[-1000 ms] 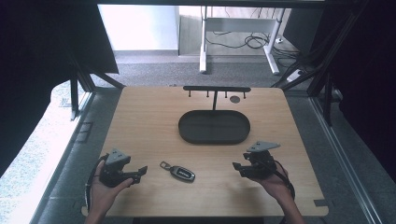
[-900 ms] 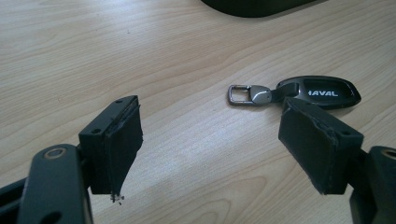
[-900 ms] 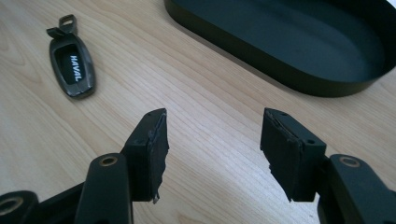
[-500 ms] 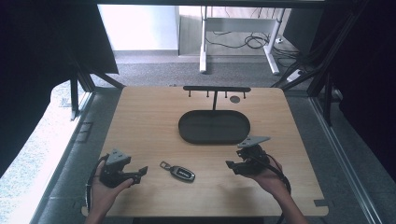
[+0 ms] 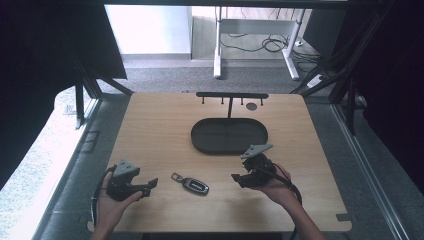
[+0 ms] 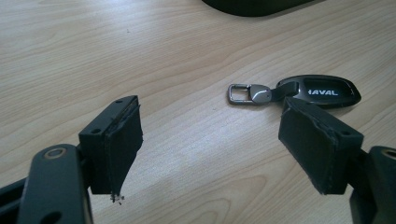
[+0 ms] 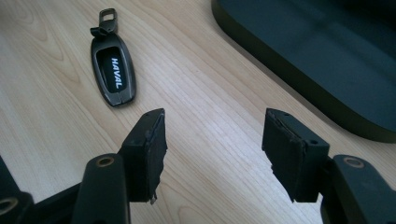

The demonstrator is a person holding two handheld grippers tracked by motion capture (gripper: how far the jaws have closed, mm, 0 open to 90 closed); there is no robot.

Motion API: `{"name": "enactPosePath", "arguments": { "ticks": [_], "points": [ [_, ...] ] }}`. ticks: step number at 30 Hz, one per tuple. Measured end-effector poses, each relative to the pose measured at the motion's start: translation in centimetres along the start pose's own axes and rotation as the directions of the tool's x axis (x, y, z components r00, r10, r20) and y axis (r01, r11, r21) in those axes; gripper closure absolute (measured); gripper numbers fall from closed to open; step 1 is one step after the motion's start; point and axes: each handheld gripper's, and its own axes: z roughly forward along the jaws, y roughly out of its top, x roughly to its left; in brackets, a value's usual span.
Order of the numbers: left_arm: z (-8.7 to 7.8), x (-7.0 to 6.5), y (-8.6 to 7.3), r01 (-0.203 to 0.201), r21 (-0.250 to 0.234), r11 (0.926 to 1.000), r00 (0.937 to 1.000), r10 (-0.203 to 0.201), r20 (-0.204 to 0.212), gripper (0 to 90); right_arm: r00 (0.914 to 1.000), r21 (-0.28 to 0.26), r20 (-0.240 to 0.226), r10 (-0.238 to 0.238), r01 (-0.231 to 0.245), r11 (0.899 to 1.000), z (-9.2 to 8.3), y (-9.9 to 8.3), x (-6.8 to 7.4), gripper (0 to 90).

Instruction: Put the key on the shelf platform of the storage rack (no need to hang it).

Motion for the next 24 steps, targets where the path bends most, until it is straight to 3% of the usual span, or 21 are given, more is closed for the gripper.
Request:
{"name": "enactPosePath", "arguments": {
  "ticks": [24],
  "points": [
    [0.0,0.0,0.0,0.000,0.001,1.0000,1.0000,0.000,0.001,21.8,0.9976,0.069,-0.043,-0.055,0.058,0.996,2.9,2.4,1.7,39.2]
  ]
}}
